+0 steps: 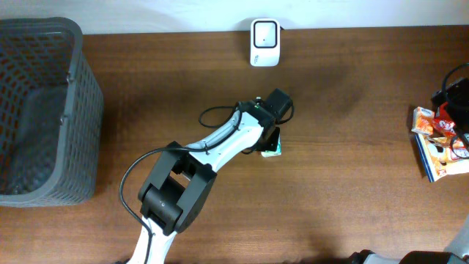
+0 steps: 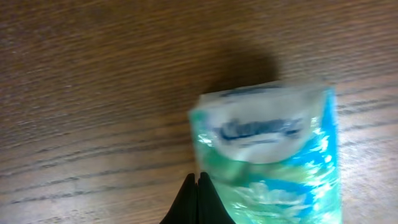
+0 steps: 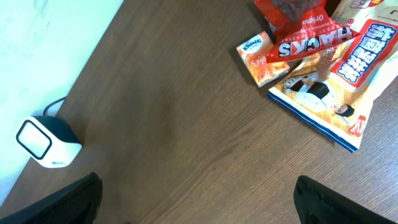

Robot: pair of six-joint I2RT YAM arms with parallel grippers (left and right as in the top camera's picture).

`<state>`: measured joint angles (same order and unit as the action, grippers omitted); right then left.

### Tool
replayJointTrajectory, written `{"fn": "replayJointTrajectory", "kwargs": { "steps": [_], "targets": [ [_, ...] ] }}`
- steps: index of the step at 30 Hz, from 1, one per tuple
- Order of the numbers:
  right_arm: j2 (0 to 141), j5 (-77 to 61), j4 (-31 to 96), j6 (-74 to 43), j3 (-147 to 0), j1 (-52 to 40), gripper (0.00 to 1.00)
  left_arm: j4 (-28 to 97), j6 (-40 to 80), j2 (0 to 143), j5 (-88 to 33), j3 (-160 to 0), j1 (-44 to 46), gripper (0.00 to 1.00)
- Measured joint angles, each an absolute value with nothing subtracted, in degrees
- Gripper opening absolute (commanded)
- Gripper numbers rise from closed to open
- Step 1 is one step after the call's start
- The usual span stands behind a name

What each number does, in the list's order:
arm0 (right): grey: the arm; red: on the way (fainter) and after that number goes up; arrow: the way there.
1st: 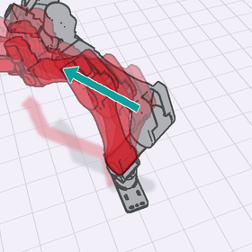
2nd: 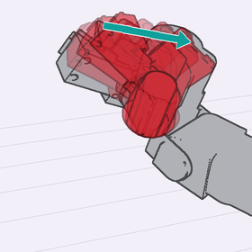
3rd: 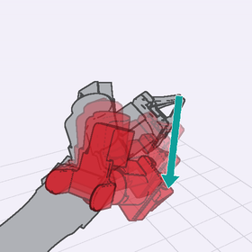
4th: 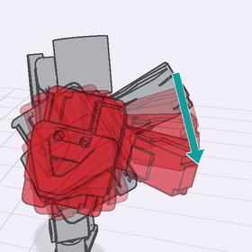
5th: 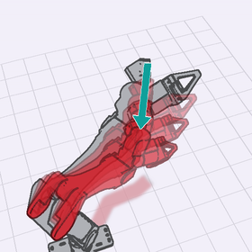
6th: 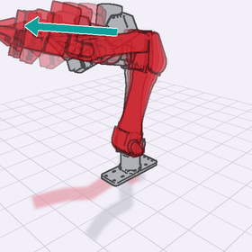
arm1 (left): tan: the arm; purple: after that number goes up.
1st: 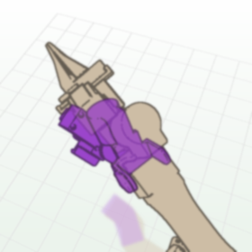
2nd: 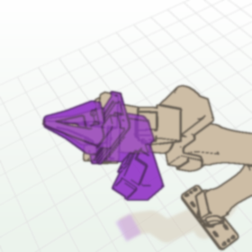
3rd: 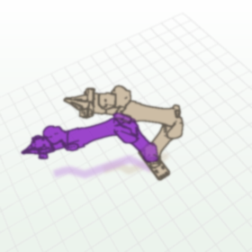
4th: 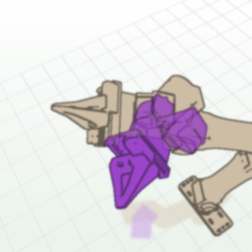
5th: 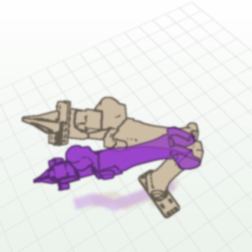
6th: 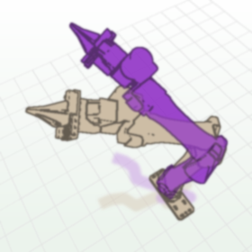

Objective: Scan the item barcode

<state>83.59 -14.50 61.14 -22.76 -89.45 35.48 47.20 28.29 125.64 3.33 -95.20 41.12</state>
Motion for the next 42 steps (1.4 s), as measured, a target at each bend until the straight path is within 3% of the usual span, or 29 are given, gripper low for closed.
{"fn": "replayJointTrajectory", "kwargs": {
  "steps": [18,32,42],
  "targets": [
    [83.59,-14.5,61.14,-22.76,-89.45,35.48,0.98,51.2,28.53,125.21,4.36,-98.56,41.12,0.0],
    [83.59,-14.5,61.14,-22.74,-89.45,35.48,0.98,44.91,28.53,125.6,-3.05,-95.35,41.12,0.0],
    [83.59,-14.5,61.17,-22.76,-89.45,35.48,0.98,47.24,28.56,126.3,4.8,-94.43,41.15,0.0]
  ]
}}
